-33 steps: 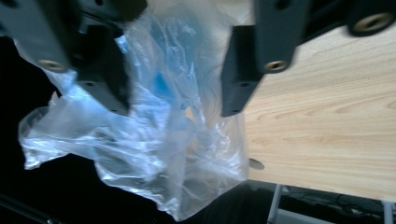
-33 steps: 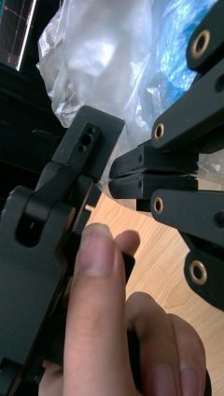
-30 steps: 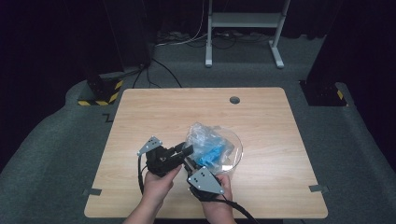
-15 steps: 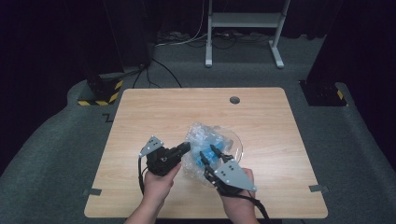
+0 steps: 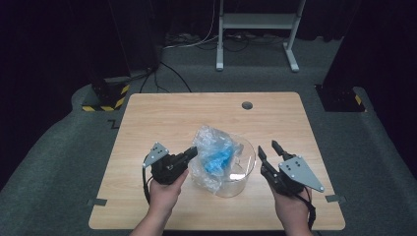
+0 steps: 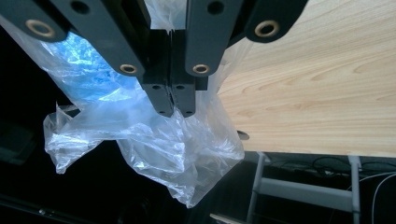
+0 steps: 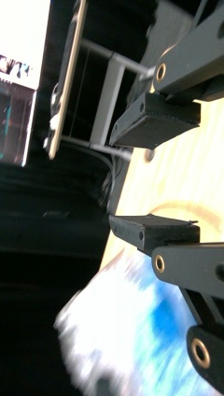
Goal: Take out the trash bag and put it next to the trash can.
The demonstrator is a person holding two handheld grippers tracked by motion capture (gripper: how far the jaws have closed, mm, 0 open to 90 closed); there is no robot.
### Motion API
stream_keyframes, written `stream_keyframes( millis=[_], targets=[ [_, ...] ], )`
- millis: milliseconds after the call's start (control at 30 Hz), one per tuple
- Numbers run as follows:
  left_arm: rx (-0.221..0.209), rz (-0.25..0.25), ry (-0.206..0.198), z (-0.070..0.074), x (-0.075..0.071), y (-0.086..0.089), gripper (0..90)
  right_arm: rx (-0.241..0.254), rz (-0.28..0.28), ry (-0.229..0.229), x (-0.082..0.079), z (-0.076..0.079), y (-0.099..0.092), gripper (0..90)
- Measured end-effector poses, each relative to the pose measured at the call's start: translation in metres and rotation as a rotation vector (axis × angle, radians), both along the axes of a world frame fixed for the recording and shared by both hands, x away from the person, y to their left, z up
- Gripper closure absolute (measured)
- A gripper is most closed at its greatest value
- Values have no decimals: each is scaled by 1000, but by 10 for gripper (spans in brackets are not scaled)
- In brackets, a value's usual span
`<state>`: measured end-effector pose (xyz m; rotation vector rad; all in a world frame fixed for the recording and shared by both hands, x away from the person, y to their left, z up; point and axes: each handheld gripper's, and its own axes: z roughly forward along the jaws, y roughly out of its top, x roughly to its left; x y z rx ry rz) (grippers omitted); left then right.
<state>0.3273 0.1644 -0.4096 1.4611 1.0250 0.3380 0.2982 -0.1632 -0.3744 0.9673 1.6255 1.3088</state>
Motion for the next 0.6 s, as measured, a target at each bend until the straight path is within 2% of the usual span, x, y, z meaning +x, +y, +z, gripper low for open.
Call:
stream_keyframes(
  millis=[33,67,133,200,300,333,367,400,433,467,533,600],
  targets=[
    [-4,0,-5,1,-1,0,889,0,0,0,0,0,0,544],
    [0,-2,-17,2,-1,-1,889,-26,-34,12,3,-9,-8,520],
    [-8,-7,-22,4,-1,-1,889,-26,-47,25,5,-14,-11,507],
    [-14,-9,-45,8,-4,-1,890,4,-86,97,14,-31,-22,474],
    [-17,-11,-58,12,-5,-2,891,4,-103,121,18,-40,-27,459],
    [-18,-15,-78,15,-6,-2,891,-3,-119,155,24,-49,-31,446],
    [-18,-15,-78,15,-6,-2,890,-4,-119,168,26,-53,-32,446],
    [-19,-17,-97,18,-7,-2,891,-2,-112,193,29,-59,-34,436],
    [-19,-17,-97,18,-7,-2,891,-2,-112,193,29,-59,-34,436],
    [-21,-17,-113,21,-10,-2,891,-24,-115,222,34,-69,-35,392],
    [-17,-19,-124,22,-11,-3,891,-25,-114,234,36,-73,-36,372],
    [-14,-18,-156,27,-13,-2,891,1,-91,294,43,-88,-40,331]
  ],
)
